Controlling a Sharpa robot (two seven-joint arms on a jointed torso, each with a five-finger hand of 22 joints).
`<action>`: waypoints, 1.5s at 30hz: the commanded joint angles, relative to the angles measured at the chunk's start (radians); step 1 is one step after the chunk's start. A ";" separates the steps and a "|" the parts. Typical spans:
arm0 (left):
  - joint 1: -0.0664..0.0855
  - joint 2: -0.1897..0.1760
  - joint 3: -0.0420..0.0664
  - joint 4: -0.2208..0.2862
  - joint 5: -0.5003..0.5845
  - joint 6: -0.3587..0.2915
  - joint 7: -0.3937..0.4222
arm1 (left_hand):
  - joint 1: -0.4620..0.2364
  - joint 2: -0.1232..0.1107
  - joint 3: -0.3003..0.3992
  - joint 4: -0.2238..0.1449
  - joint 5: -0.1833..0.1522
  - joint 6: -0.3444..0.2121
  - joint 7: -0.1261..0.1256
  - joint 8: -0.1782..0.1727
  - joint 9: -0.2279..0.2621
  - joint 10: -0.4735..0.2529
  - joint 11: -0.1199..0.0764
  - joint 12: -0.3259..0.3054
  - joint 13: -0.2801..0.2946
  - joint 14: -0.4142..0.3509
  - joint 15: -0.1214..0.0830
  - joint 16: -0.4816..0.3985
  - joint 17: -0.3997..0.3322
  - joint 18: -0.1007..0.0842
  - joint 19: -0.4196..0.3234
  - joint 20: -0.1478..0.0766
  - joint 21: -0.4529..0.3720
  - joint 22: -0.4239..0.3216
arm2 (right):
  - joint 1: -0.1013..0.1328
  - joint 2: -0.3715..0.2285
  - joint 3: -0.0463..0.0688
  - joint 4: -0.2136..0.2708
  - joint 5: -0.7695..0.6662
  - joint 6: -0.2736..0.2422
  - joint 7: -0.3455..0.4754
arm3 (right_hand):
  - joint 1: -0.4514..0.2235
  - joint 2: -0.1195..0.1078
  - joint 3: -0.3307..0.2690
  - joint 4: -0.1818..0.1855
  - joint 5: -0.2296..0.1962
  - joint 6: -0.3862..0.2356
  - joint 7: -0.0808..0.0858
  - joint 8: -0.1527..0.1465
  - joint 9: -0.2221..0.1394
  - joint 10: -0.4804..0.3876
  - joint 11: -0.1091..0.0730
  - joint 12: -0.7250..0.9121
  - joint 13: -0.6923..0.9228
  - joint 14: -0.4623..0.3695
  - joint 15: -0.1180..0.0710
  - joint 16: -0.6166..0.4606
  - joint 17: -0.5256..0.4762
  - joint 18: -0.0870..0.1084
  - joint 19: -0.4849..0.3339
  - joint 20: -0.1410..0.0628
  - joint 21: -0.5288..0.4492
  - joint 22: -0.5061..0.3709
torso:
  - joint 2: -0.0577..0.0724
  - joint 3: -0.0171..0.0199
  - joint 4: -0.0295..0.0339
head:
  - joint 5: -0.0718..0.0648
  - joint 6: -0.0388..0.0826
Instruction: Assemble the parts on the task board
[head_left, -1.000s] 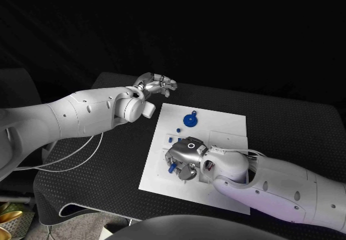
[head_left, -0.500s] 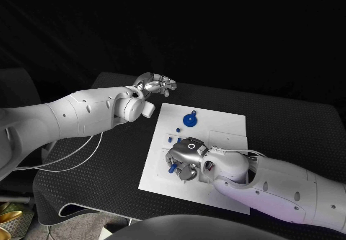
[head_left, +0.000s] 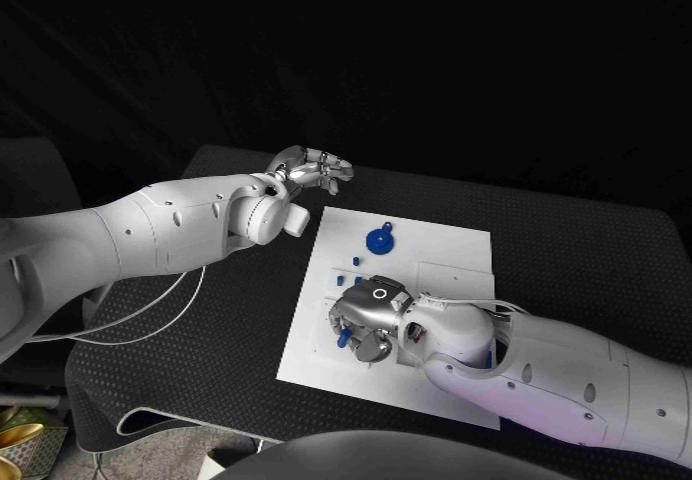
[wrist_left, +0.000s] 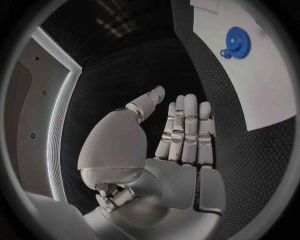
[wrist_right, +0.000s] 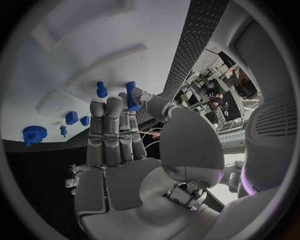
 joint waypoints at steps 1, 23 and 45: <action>0.001 0.003 0.001 0.003 0.004 0.010 0.005 | -0.006 0.004 -0.006 -0.001 -0.007 -0.007 -0.003 0.005 0.002 -0.007 -0.002 0.004 -0.001 0.005 0.000 0.000 0.001 0.012 0.007 -0.013 -0.004 0.005 | -0.001 0.009 -0.005 0.001 -0.011 0.035 -0.005 | -0.006 0.010 0.000 -0.002 0.006 0.004 0.002 0.006 0.002 0.006 0.000 0.002 0.000 -0.002 -0.004 0.005 -0.001 0.030 -0.004 -0.007 0.006 0.001 | 0.000 -0.0013 0.0008 | -0.003 0.003; 0.001 -0.002 0.001 0.007 0.004 0.011 0.003 | -0.005 0.003 -0.006 -0.001 -0.007 -0.007 -0.003 0.005 0.002 -0.008 -0.002 0.005 -0.001 0.005 0.000 0.000 0.001 0.012 0.007 -0.013 -0.005 0.006 | 0.000 0.011 -0.010 -0.010 0.028 0.018 -0.002 | -0.037 -0.018 -0.027 -0.027 0.071 -0.026 0.015 -0.016 -0.002 -0.028 0.012 -0.022 0.001 -0.016 0.009 0.007 -0.015 0.030 -0.018 -0.002 0.017 0.005 | 0.000 0.0010 -0.0003 | -0.007 0.003; 0.001 -0.005 0.001 0.006 0.004 0.013 0.004 | -0.006 0.002 -0.006 0.000 -0.007 -0.008 -0.002 0.004 0.001 -0.011 -0.001 0.005 -0.002 0.004 0.001 -0.001 0.002 0.012 0.007 -0.013 -0.006 0.007 | 0.010 -0.053 -0.006 0.048 0.061 -0.093 -0.023 | -0.114 -0.099 -0.343 -0.064 0.227 -0.210 0.078 -0.103 -0.045 -0.314 0.095 -0.059 -0.123 -0.091 0.086 0.112 -0.020 0.030 -0.091 0.019 0.054 0.025 | 0.000 0.0005 0.0013 | -0.012 0.011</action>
